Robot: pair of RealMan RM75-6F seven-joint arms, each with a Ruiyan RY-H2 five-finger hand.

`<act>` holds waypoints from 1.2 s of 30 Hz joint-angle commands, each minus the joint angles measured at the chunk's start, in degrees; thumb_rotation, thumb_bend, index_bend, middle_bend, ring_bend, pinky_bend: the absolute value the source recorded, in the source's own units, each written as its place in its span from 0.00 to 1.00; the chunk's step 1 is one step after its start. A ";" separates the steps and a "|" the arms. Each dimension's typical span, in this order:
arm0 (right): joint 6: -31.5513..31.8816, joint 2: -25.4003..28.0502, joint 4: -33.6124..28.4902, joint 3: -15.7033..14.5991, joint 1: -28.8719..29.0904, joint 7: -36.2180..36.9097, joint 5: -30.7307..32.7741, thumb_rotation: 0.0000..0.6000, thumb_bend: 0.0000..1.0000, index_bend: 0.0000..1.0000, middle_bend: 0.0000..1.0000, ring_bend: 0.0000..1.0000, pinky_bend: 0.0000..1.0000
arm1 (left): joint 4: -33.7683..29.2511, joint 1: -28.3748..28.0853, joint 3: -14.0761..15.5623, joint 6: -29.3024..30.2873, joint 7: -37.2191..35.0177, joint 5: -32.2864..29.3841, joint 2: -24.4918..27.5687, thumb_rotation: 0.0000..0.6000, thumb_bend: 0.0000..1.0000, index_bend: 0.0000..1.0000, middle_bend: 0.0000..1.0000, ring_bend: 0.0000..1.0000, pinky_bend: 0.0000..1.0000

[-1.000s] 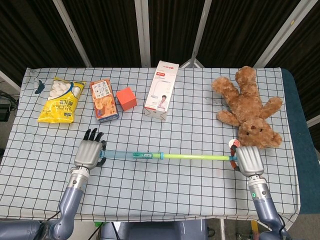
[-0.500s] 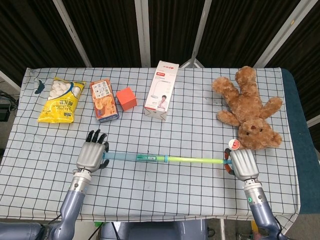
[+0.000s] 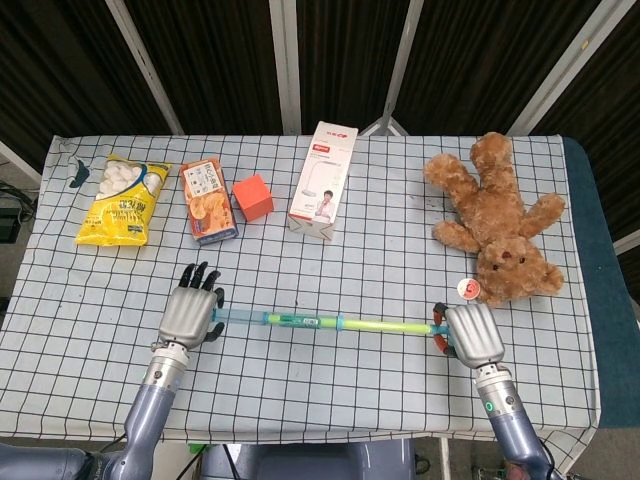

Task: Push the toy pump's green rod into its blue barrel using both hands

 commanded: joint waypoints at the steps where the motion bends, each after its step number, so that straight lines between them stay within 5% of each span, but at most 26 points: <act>1: -0.06 -0.36 -0.25 0.26 0.24 -0.08 -0.09 1.00 0.36 0.73 1.00 1.00 0.78 | -0.10 -0.19 0.20 0.10 0.52 0.01 -0.35 1.00 0.48 0.59 0.15 0.00 0.00; 36: -1.44 -3.82 -1.12 0.97 1.93 -2.19 -0.08 1.00 0.36 0.73 1.00 1.00 0.78 | 0.82 -2.02 -0.83 1.01 3.41 -1.51 -3.39 1.00 0.48 0.60 0.15 0.00 0.00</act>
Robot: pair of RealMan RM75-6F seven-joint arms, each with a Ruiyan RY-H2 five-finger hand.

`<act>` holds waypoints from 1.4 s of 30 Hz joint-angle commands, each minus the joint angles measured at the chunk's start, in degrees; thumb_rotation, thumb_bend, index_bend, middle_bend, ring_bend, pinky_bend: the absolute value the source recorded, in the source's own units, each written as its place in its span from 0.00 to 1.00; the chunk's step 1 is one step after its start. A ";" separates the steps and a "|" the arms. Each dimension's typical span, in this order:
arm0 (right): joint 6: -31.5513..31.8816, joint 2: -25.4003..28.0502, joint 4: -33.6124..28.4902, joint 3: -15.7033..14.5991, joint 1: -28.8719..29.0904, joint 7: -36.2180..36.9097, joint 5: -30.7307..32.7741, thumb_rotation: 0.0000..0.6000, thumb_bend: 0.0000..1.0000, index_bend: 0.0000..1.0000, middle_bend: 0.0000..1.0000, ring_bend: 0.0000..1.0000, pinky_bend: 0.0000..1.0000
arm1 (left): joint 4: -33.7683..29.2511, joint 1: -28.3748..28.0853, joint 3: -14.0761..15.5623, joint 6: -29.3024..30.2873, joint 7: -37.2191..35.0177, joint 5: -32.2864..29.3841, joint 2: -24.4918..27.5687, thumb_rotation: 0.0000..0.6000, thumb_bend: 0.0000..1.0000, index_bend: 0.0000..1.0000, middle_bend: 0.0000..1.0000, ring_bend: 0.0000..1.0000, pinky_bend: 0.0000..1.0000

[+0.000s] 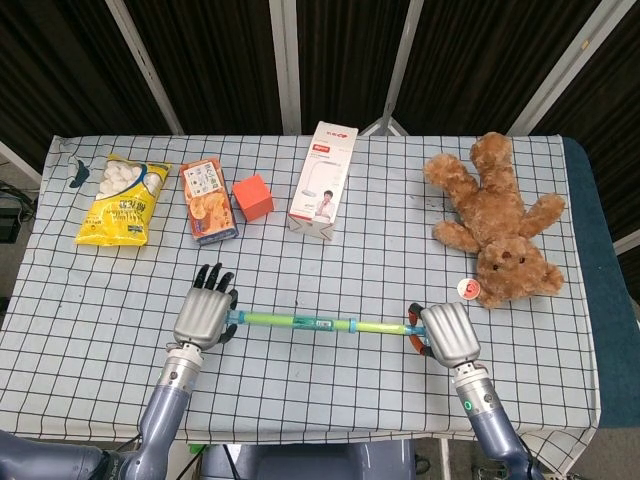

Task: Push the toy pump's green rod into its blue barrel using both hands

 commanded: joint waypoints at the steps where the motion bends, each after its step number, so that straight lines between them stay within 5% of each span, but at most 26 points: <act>1: -0.20 -0.54 0.01 0.16 0.19 -0.35 0.39 1.00 0.35 0.73 1.00 1.00 0.78 | 0.04 -0.06 0.00 -0.12 -0.08 -0.11 0.09 1.00 0.48 0.60 0.15 0.00 0.00; 32: 0.60 -5.86 -0.73 0.29 1.48 -7.10 1.99 1.00 0.36 0.73 1.00 1.00 0.78 | -0.58 0.06 0.68 -1.00 -2.56 0.76 1.81 1.00 0.47 0.59 0.15 0.00 0.00; 37: 1.13 -5.66 0.40 -0.02 1.55 -8.41 1.28 1.00 0.36 0.50 0.96 0.94 0.73 | -1.17 0.13 0.94 -1.74 -3.39 0.85 2.69 1.00 0.33 0.43 0.11 0.00 0.00; 42: 2.14 -4.55 1.69 -1.14 1.28 -12.23 0.15 1.00 0.36 0.27 0.79 0.81 0.59 | -1.39 0.50 0.86 -2.33 -5.17 1.01 4.18 1.00 0.24 0.27 0.10 0.00 0.00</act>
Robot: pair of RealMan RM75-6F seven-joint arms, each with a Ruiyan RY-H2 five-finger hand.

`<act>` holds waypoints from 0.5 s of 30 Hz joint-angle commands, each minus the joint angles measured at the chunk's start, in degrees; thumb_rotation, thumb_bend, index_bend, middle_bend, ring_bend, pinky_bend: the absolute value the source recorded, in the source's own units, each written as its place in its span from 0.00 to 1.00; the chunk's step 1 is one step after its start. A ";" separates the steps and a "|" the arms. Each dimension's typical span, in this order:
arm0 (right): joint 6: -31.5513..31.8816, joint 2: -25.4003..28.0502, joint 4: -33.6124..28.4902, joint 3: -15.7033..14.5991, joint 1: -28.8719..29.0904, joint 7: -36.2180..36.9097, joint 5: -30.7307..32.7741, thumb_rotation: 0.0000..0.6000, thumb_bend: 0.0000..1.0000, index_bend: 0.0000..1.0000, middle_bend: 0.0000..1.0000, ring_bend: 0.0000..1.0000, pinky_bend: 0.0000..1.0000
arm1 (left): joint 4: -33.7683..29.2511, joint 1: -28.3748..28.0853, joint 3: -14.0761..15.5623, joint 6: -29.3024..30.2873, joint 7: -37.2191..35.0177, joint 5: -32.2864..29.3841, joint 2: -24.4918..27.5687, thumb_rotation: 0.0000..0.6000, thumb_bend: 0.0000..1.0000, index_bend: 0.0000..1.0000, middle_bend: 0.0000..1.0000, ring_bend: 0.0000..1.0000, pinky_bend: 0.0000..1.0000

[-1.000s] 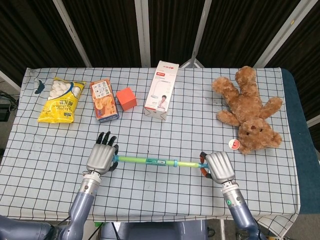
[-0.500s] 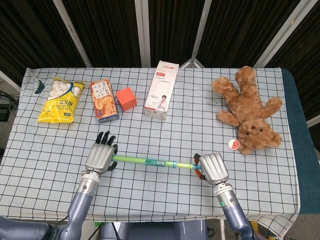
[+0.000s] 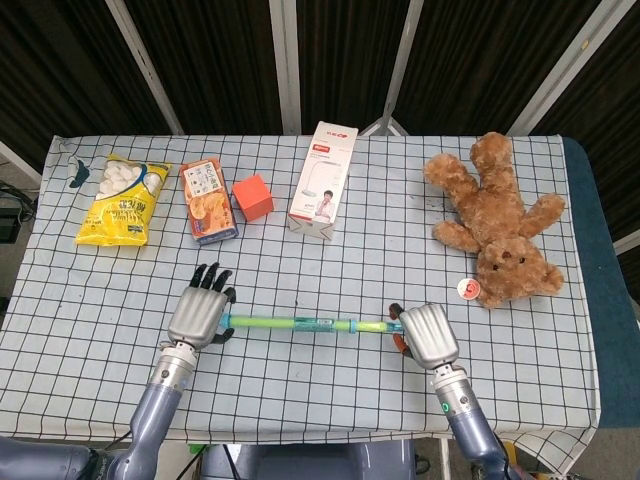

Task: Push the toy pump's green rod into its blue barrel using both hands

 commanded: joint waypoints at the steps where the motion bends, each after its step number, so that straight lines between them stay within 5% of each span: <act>1: 0.67 0.98 0.50 -0.84 -0.39 -2.50 -0.17 1.00 0.36 0.23 0.75 0.77 0.57 | -0.11 0.28 -0.03 -0.34 -1.01 0.12 0.88 1.00 0.24 0.26 0.09 0.00 0.00; 5: 0.57 2.14 -0.70 -0.91 -0.94 -4.71 2.20 1.00 0.36 0.13 0.64 0.69 0.54 | -0.42 0.69 0.32 -0.57 -2.14 0.60 1.96 1.00 0.24 0.25 0.09 0.00 0.00; 10: 1.03 4.00 -2.45 -0.82 -1.49 -5.40 3.46 1.00 0.36 0.12 0.59 0.65 0.54 | -1.64 1.55 1.15 -0.56 -3.86 1.84 3.88 1.00 0.24 0.25 0.09 0.00 0.00; 15: 2.61 7.94 -3.56 -1.39 -2.72 -2.45 1.45 1.00 0.36 0.02 0.37 0.40 0.36 | -3.87 3.61 2.92 0.48 -7.72 6.13 7.65 1.00 0.24 0.22 0.08 0.00 0.00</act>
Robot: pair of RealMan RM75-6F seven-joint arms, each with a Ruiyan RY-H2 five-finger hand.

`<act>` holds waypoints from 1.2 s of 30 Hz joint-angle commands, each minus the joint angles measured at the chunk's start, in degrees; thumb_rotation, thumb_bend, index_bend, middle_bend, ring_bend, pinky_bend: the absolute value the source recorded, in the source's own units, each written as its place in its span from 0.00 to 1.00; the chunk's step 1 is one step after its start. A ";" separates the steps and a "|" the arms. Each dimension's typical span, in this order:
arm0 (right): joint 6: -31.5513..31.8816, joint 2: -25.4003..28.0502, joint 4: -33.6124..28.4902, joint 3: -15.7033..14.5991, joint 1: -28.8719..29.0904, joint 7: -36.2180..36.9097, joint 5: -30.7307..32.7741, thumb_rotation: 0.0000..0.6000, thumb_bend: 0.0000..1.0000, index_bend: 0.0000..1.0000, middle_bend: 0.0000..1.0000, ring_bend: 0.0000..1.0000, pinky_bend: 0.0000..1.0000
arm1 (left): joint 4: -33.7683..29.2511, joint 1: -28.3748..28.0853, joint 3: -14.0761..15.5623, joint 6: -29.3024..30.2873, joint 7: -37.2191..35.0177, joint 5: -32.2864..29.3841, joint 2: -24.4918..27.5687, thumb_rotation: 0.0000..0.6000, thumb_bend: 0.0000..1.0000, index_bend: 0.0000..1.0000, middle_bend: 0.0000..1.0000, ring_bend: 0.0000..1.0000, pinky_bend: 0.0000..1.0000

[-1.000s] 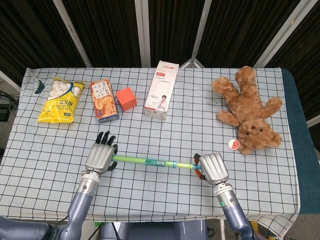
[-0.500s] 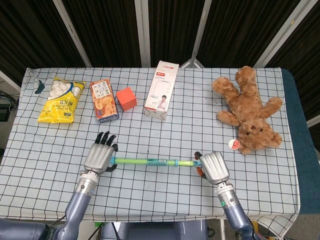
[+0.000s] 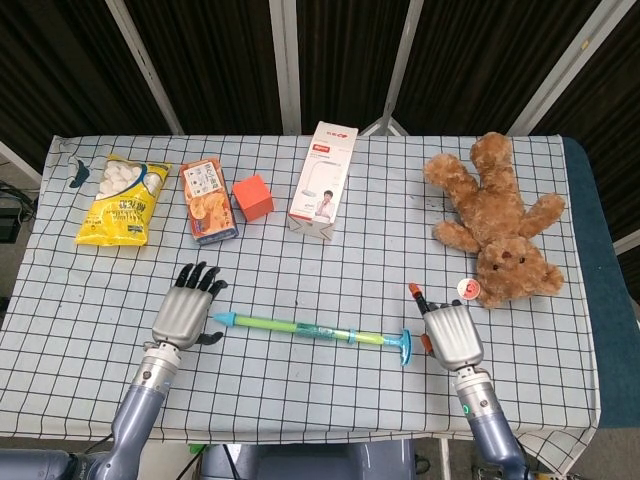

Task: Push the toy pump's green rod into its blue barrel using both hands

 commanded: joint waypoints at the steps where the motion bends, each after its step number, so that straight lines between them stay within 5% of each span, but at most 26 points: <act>1: 1.14 3.75 -1.19 -0.57 -1.20 3.34 -1.64 1.00 0.36 0.01 0.31 0.31 0.29 | -1.93 2.03 1.82 0.97 -3.75 4.08 3.51 1.00 0.24 0.20 0.07 0.00 0.00; 5: 1.74 8.96 -2.61 -1.37 -2.73 8.73 -2.99 1.00 0.35 0.00 0.09 0.08 0.11 | -3.65 4.81 4.55 2.25 -9.18 9.82 8.53 1.00 0.23 0.10 0.01 0.00 0.00; 8: 3.00 13.48 -2.77 -2.53 -4.69 14.52 -4.73 1.00 0.28 0.00 0.00 0.00 0.05 | -3.98 7.64 7.36 4.04 -14.53 15.60 12.88 1.00 0.16 0.01 0.00 0.00 0.00; 11: 4.95 16.57 -2.05 -3.54 -6.84 19.49 -6.11 1.00 0.24 0.00 0.00 0.00 0.01 | -2.82 10.43 10.12 6.32 -18.85 20.51 16.28 1.00 0.06 0.00 0.00 0.00 0.00; 20: 14.18 21.83 3.76 -6.24 -14.14 33.51 -11.59 1.00 0.24 0.00 0.00 0.00 0.00 | 6.17 20.49 15.97 18.57 -32.18 32.74 21.24 1.00 0.04 0.00 0.00 0.00 0.00; 30: 21.81 21.84 8.80 -5.57 -19.05 40.77 -14.19 1.00 0.24 0.00 0.00 0.00 0.00 | 17.40 28.44 17.24 24.32 -41.11 33.74 22.33 1.00 0.05 0.00 0.00 0.00 0.00; 36: 20.02 20.83 10.07 -5.34 -19.03 40.49 -14.09 1.00 0.24 0.00 0.00 0.00 0.00 | 20.02 30.41 15.26 25.10 -46.21 32.34 22.69 1.00 0.05 0.00 0.00 0.00 0.00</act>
